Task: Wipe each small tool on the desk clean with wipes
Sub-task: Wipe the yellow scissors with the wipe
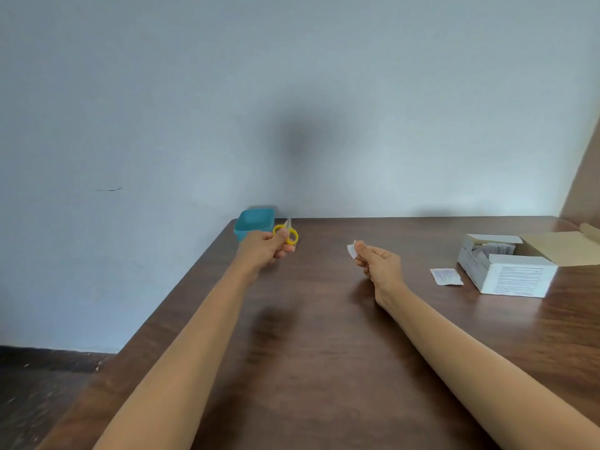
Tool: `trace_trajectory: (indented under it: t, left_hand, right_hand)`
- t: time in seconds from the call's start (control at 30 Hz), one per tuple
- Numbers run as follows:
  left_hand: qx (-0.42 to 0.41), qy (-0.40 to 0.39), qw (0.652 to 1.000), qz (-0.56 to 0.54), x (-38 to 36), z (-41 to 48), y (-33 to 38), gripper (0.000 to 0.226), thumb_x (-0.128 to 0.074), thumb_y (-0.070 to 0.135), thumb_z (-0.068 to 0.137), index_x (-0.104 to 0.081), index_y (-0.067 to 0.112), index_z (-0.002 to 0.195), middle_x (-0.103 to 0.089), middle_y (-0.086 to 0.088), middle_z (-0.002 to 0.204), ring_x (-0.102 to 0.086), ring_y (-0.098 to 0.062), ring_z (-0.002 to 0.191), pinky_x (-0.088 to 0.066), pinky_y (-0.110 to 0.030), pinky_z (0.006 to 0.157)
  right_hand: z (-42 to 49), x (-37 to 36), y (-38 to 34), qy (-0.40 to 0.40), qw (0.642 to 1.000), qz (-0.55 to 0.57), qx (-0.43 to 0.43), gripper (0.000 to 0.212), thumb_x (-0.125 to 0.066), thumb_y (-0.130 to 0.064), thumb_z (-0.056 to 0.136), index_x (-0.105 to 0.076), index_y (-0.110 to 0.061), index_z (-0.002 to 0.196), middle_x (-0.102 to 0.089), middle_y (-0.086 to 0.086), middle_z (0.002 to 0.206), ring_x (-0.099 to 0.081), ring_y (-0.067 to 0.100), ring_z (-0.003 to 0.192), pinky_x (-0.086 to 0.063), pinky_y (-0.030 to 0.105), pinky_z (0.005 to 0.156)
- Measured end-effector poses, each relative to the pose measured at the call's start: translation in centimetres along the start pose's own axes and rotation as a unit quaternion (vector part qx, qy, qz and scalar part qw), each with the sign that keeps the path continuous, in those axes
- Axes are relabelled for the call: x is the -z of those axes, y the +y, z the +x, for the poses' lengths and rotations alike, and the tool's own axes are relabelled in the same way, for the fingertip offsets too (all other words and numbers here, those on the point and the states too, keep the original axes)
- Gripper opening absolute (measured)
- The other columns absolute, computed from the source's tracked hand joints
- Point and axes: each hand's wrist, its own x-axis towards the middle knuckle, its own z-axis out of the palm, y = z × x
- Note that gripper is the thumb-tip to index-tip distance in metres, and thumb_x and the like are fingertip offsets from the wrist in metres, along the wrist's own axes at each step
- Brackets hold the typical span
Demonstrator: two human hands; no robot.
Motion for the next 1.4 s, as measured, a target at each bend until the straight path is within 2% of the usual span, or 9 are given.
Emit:
trace_trajectory:
  t: [0.1, 0.23, 0.3, 0.47, 0.53, 0.87, 0.97, 1.1, 1.4]
  left_hand:
    - [0.023, 0.069, 0.997, 0.037, 3.0, 1.8, 0.1, 0.031, -0.058, 0.029, 0.095, -0.064, 0.016, 0.067, -0.062, 0.015, 0.045, -0.05, 0.005, 0.037, -0.035, -0.009, 0.041]
    - [0.037, 0.126, 0.989, 0.075, 5.8, 4.3, -0.1, 0.03, -0.064, 0.029, 0.09, -0.064, 0.015, 0.064, -0.069, 0.005, 0.065, -0.049, 0.008, 0.033, -0.035, -0.014, 0.044]
    - [0.048, 0.138, 0.985, 0.093, 6.5, 5.7, -0.1, 0.031, -0.065, 0.03, 0.088, -0.065, 0.015, 0.062, -0.066, 0.009, 0.056, -0.049, 0.008, 0.033, -0.037, -0.017, 0.049]
    - [0.084, 0.166, 0.971, 0.152, 7.2, 9.5, -0.3, 0.02, -0.069, 0.023, 0.079, -0.064, 0.012, 0.063, -0.067, 0.006, 0.06, -0.062, -0.014, 0.068, -0.056, -0.031, 0.081]
    - [0.107, 0.162, 0.966, 0.169, 7.0, 10.5, -0.4, 0.017, -0.069, 0.019, 0.076, -0.063, 0.012, 0.061, -0.068, 0.003, 0.061, -0.062, -0.017, 0.069, -0.056, -0.033, 0.085]
    - [0.158, 0.144, 0.936, 0.278, 5.6, 13.0, 0.3, 0.007, -0.07, 0.016, 0.078, -0.064, 0.016, 0.075, -0.066, 0.005, 0.057, -0.058, -0.006, 0.046, -0.047, -0.018, 0.065]
    - [0.145, 0.144, 0.927, 0.314, 5.0, 13.1, 0.3, 0.004, -0.066, 0.015, 0.08, -0.063, 0.017, 0.079, -0.066, 0.006, 0.062, -0.064, -0.009, 0.061, -0.041, -0.019, 0.058]
    - [0.132, 0.161, 0.904, 0.375, 4.5, 13.9, -0.2, 0.019, -0.064, 0.012, 0.078, -0.069, 0.014, 0.097, -0.073, 0.003, 0.094, -0.069, -0.013, 0.089, -0.041, -0.022, 0.061]
    - [0.111, 0.16, 0.836, 0.513, 4.1, 15.0, -0.7, 0.035, -0.069, 0.02, 0.083, -0.059, 0.011, 0.115, -0.058, -0.005, 0.118, -0.062, -0.022, 0.107, -0.041, -0.025, 0.072]
  right_hand:
    - [0.7, -2.1, 0.8, 0.004, 1.0, 0.006, 0.014, 0.015, -0.073, -0.024, 0.083, -0.069, -0.011, 0.078, -0.06, 0.002, 0.066, -0.051, 0.007, 0.06, -0.043, 0.012, 0.056]
    - [1.7, -4.0, 1.9, 0.005, 0.998, -0.035, 0.048, 0.013, -0.075, -0.026, 0.081, -0.072, -0.014, 0.077, -0.066, -0.002, 0.071, -0.059, 0.007, 0.069, -0.045, 0.019, 0.067]
    - [2.5, -4.2, 2.3, 0.017, 0.997, -0.042, 0.062, 0.012, -0.075, -0.026, 0.081, -0.072, -0.018, 0.073, -0.067, -0.004, 0.071, -0.059, 0.007, 0.071, -0.047, 0.023, 0.072]
    - [3.7, -4.3, 2.9, 0.022, 0.993, -0.077, 0.082, 0.014, -0.075, -0.026, 0.081, -0.072, -0.022, 0.068, -0.066, -0.01, 0.067, -0.057, 0.008, 0.072, -0.046, 0.029, 0.076]
    - [3.9, -4.4, 3.0, 0.023, 0.992, -0.089, 0.087, 0.014, -0.075, -0.027, 0.081, -0.073, -0.022, 0.068, -0.066, -0.01, 0.066, -0.057, 0.009, 0.072, -0.046, 0.029, 0.075]
    - [4.6, -4.4, 3.5, 0.008, 0.99, -0.097, 0.098, 0.016, -0.077, -0.029, 0.079, -0.074, -0.019, 0.067, -0.069, -0.007, 0.068, -0.058, 0.011, 0.073, -0.047, 0.034, 0.078]
    - [4.5, -4.3, 3.5, 0.003, 0.99, -0.096, 0.1, 0.016, -0.077, -0.03, 0.079, -0.075, -0.019, 0.067, -0.069, -0.007, 0.068, -0.058, 0.012, 0.074, -0.047, 0.033, 0.076]
    - [4.7, -4.5, 3.7, -0.006, 0.992, -0.082, 0.099, 0.016, -0.077, -0.027, 0.079, -0.075, -0.016, 0.068, -0.069, -0.008, 0.065, -0.058, 0.008, 0.069, -0.045, 0.029, 0.074]
    - [5.0, -4.4, 3.8, -0.015, 0.993, -0.062, 0.094, 0.015, -0.077, -0.025, 0.079, -0.075, -0.014, 0.069, -0.068, -0.009, 0.064, -0.056, 0.008, 0.069, -0.043, 0.029, 0.074]
